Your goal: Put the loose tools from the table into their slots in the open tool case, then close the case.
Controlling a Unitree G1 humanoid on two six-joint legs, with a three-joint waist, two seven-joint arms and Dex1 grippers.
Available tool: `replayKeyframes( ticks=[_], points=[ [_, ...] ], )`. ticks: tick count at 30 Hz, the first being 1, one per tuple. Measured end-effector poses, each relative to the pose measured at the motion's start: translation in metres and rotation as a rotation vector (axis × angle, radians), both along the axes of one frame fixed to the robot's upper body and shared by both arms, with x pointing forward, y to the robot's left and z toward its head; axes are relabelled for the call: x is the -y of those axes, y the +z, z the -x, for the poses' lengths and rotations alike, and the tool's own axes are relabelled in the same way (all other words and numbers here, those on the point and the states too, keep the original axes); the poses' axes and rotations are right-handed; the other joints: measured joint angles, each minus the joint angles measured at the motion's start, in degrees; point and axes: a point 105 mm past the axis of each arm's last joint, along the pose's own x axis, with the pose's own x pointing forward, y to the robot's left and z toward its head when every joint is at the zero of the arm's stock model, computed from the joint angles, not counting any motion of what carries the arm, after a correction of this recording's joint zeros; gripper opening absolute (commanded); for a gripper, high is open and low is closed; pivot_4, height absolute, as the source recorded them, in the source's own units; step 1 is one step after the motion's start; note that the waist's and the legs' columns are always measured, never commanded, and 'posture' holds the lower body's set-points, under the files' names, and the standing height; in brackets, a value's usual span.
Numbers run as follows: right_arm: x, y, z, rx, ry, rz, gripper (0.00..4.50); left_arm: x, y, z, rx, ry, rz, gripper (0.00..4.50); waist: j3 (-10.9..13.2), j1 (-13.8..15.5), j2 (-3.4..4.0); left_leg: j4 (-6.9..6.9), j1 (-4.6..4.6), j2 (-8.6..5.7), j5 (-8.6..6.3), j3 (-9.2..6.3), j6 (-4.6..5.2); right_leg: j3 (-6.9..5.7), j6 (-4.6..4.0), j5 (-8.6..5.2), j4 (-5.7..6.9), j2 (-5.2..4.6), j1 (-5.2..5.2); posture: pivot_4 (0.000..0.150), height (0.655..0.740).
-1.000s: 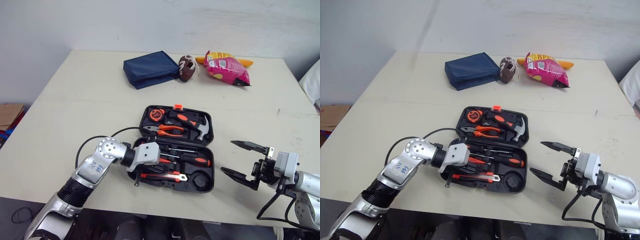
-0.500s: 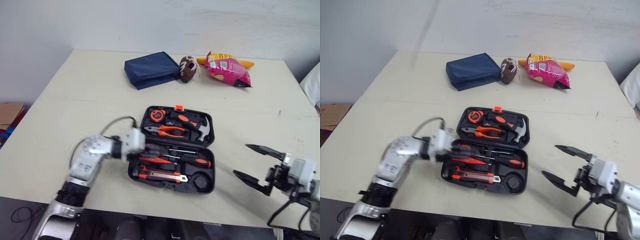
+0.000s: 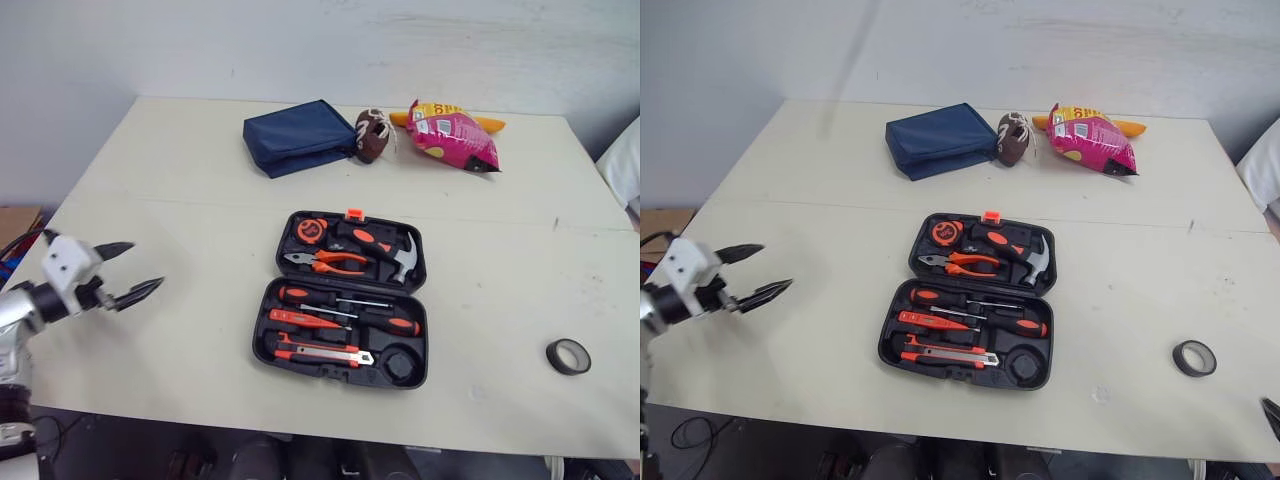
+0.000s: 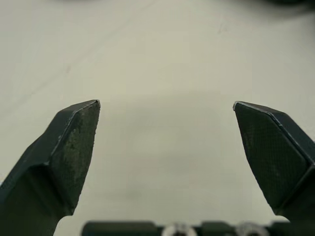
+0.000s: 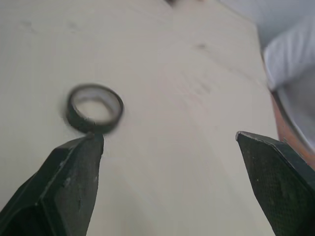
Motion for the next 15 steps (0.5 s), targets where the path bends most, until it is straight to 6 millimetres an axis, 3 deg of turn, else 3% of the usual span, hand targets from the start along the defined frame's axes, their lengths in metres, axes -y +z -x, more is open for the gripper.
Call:
replayKeyframes(
  ticks=[4, 8, 11, 15],
  points=[
    [0.009, -0.002, 0.011, 0.005, -0.062, 0.008, 4.5, -0.012, -0.001, 0.005, 0.051, 0.048, -0.021, 4.47, 0.0, 0.0, -0.02, -0.02, 0.05, 0.01, -0.13, 0.0, -0.29, -0.03, -0.05, 0.03, 0.0, 0.0, 0.01, 0.15, 0.74],
    [0.003, 0.001, -0.009, 0.065, -0.023, 0.008, 4.5, 0.0, 0.008, -0.002, 0.095, 0.016, 0.033, 4.47, 0.0, -0.1, -0.01, -0.01, 0.04, 0.01, -0.05, 0.03, -0.29, -0.04, -0.06, 0.07, 0.01, 0.0, 0.03, 0.15, 0.74],
    [-0.01, 0.006, -0.026, 0.088, 0.05, 0.006, 4.5, 0.024, 0.016, -0.007, 0.107, -0.066, 0.067, 4.47, 0.0, 0.0, 0.0, -0.03, 0.03, 0.01, -0.04, 0.02, -0.3, -0.04, 0.01, 0.11, 0.06, 0.04, 0.02, 0.15, 0.74],
    [-0.042, 0.018, -0.061, 0.002, 0.255, -0.012, 4.5, 0.091, 0.033, -0.01, 0.092, -0.319, 0.119, 4.47, 0.0, 0.0, 0.06, -0.02, -0.02, 0.0, 0.11, 0.03, -0.06, -0.02, 0.07, 0.1, 0.08, 0.06, 0.0, 0.15, 0.74]
  ],
)
